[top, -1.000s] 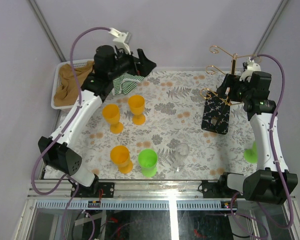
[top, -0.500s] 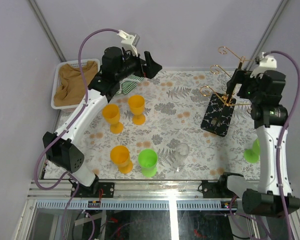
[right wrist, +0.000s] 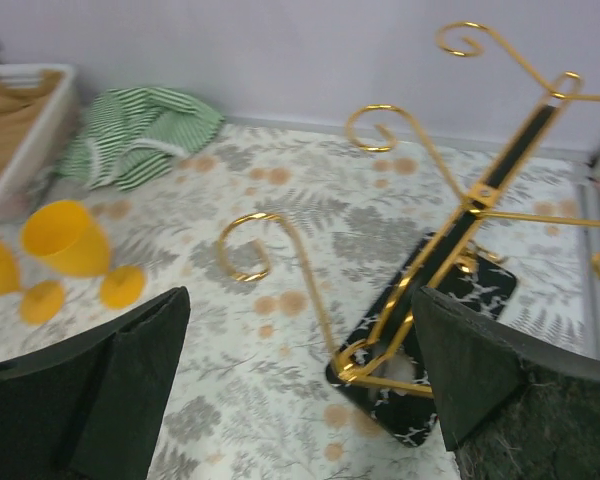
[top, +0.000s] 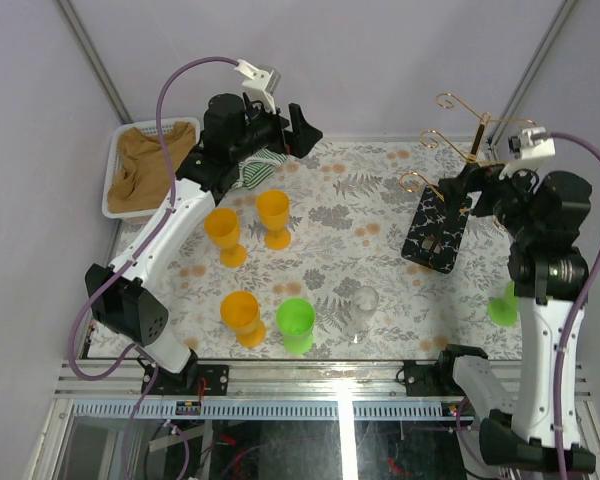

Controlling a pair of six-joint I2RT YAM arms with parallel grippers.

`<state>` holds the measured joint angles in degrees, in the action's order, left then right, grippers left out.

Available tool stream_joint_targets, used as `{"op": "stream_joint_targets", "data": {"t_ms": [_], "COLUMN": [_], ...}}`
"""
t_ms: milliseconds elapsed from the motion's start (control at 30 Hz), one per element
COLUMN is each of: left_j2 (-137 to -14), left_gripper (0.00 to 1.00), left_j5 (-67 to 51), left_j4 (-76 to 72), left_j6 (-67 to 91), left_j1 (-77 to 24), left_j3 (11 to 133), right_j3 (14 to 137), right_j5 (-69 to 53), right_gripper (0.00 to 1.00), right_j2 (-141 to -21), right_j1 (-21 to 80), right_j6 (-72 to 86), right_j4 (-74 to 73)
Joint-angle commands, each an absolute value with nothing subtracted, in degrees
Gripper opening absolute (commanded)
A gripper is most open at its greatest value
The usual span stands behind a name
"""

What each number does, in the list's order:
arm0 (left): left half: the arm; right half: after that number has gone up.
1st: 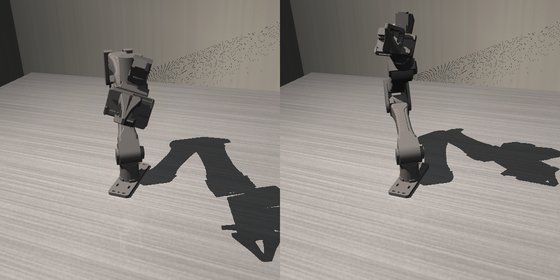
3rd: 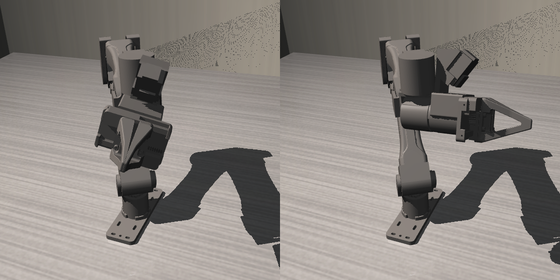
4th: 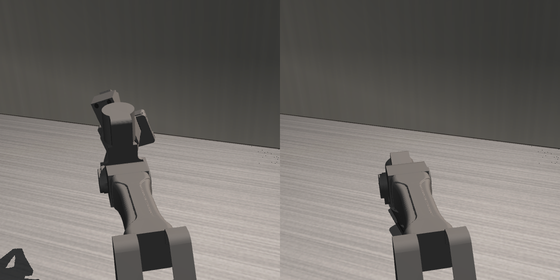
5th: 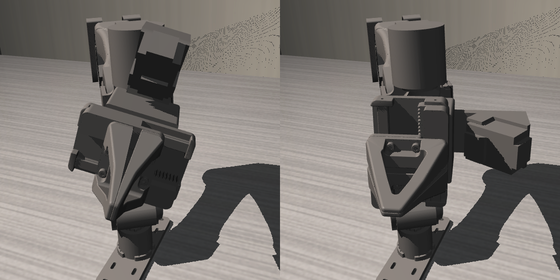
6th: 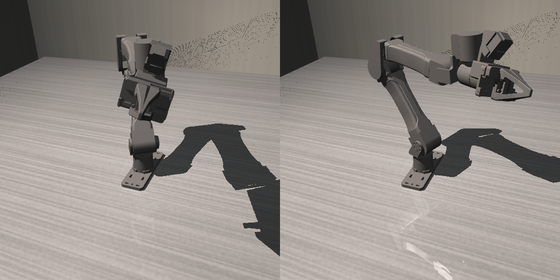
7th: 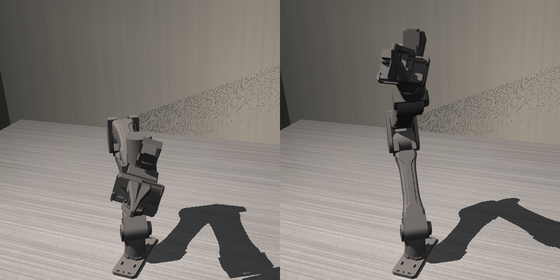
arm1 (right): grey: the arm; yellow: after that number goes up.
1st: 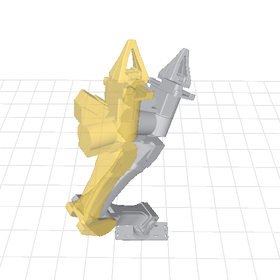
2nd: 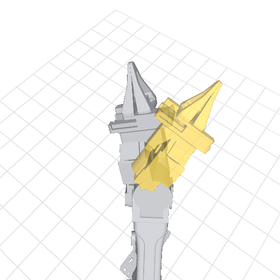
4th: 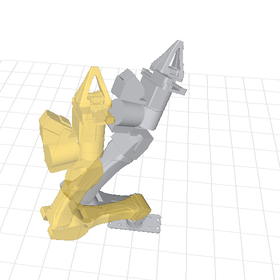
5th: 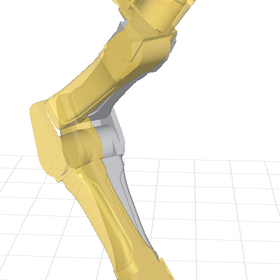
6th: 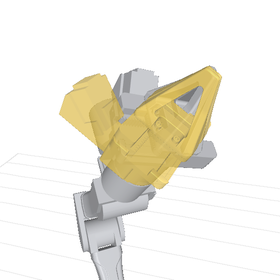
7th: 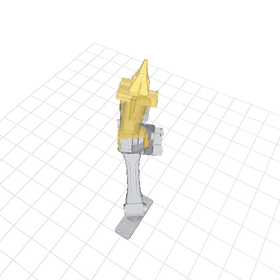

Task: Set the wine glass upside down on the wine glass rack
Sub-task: Move the wine rack to the center of the board.

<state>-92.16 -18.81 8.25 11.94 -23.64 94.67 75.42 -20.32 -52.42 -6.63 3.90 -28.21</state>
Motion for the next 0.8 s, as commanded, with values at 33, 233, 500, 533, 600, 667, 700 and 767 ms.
{"op": "stream_joint_targets", "data": {"t_ms": [33, 233, 500, 533, 600, 667, 700, 767], "left_j2": [-90.47, -90.95, -91.8, -91.79, -91.81, -91.83, -91.93, -92.07], "left_gripper": [1.0, 1.0, 1.0, 1.0, 1.0, 1.0, 1.0, 1.0], "left_j5": [-18.58, -19.13, -19.56, -19.54, -19.53, -19.59, -19.64, -19.66], "left_j4": [5.99, 5.98, 6.5, 6.58, 6.68, 6.75, 6.72, 6.68], "left_j6": [10.72, 10.81, 10.99, 10.99, 10.99, 10.99, 10.99, 10.99], "left_j1": [-23.49, -23.47, -23.43, -23.37, -23.39, -23.4, -23.38, -23.38], "left_j3": [94.69, 94.72, 95.36, 95.36, 95.3, 95.27, 95.32, 95.34], "right_j3": [72.27, 64.8, 56.42, 55.45, 53.72, 52.0, 50.8, 49.96], "right_j5": [-34.25, -34.18, -35.06, -35.21, -35.39, -35.32, -35.07, -33.98], "right_gripper": [0.99, 1.0, 1.0, 1.0, 0.99, 1.0, 0.99, 1.0], "right_j2": [-44.52, -38.57, -32.84, -32.0, -30.35, -29.12, -28.52, -27.53], "right_j1": [-6.5, -6.5, -6.5, -6.48, -6.5, -6.55, -6.51, -6.5], "right_j6": [5.36, 5.14, 7.25, 7.63, 7.99, 8.04, 7.96, 8.65], "right_j4": [-29.59, -39.35, -45.42, -45.73, -46.6, -48.1, -48.84, -48.5]}}
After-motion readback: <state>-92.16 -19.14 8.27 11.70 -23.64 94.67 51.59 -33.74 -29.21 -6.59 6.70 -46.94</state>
